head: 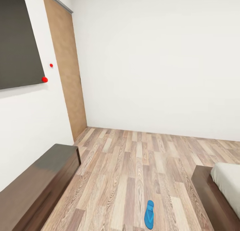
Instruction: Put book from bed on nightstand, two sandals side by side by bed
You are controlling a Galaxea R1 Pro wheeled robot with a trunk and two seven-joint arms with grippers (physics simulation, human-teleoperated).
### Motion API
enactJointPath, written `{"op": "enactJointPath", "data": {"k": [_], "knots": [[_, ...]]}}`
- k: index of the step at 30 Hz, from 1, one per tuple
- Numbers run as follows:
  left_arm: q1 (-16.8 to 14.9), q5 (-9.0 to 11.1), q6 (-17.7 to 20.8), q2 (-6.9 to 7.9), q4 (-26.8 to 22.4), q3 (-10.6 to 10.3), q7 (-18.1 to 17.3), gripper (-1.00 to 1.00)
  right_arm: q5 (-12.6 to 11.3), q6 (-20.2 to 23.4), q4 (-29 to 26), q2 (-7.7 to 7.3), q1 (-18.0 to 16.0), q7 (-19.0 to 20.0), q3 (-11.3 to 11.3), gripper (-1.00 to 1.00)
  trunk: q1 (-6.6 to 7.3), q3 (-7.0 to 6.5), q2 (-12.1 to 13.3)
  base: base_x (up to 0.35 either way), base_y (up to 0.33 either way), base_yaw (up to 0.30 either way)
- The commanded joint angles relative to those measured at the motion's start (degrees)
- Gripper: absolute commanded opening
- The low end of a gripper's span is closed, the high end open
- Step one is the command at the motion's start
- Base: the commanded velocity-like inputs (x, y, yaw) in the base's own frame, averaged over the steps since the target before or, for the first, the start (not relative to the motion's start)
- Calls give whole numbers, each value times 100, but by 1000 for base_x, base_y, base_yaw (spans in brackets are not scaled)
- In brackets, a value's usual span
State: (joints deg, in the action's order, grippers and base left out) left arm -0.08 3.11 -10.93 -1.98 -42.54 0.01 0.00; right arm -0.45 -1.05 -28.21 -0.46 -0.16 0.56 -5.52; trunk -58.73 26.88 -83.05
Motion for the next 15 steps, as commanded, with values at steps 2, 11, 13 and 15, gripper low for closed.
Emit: {"op": "enactJointPath", "data": {"k": [2,11,13,15], "knots": [[-1,32,-14,-2,0,-1,0,100,-4,-11,0,2,-2,6,-11,100,0,5,-3,0,0,-254],[-1,29,-14,-4,-1,-3,0,100,-7,-11,1,3,-2,6,-8,100,0,5,-3,0,0,-254],[-1,26,-14,-4,0,-2,0,100,-8,-11,0,2,-2,6,-10,100,0,5,-3,0,0,-254],[-1,25,-14,-4,-2,-3,0,100,-4,-10,0,-3,-2,6,-10,100,0,5,-3,0,0,-254]]}}
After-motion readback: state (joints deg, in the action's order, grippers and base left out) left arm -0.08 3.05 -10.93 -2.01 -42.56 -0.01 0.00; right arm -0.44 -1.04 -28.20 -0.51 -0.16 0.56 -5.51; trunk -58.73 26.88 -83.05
